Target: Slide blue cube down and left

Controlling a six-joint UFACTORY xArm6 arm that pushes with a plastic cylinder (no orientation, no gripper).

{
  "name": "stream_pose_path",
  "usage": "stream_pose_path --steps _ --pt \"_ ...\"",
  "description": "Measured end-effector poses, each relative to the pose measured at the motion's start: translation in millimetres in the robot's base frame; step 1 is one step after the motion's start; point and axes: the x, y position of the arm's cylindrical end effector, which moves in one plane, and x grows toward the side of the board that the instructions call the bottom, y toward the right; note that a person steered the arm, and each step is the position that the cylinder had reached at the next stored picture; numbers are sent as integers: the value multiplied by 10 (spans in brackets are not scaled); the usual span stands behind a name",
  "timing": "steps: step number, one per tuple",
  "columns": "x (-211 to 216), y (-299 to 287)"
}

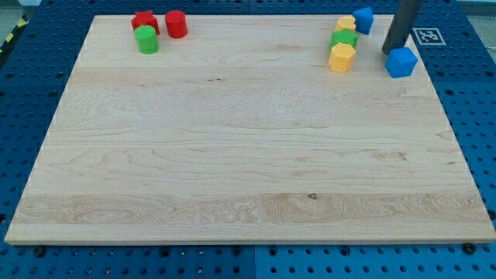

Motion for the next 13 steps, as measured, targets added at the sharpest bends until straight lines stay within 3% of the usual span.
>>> stream_pose_path --steps 8,13 --pt "595 511" --pt "1131 -459"
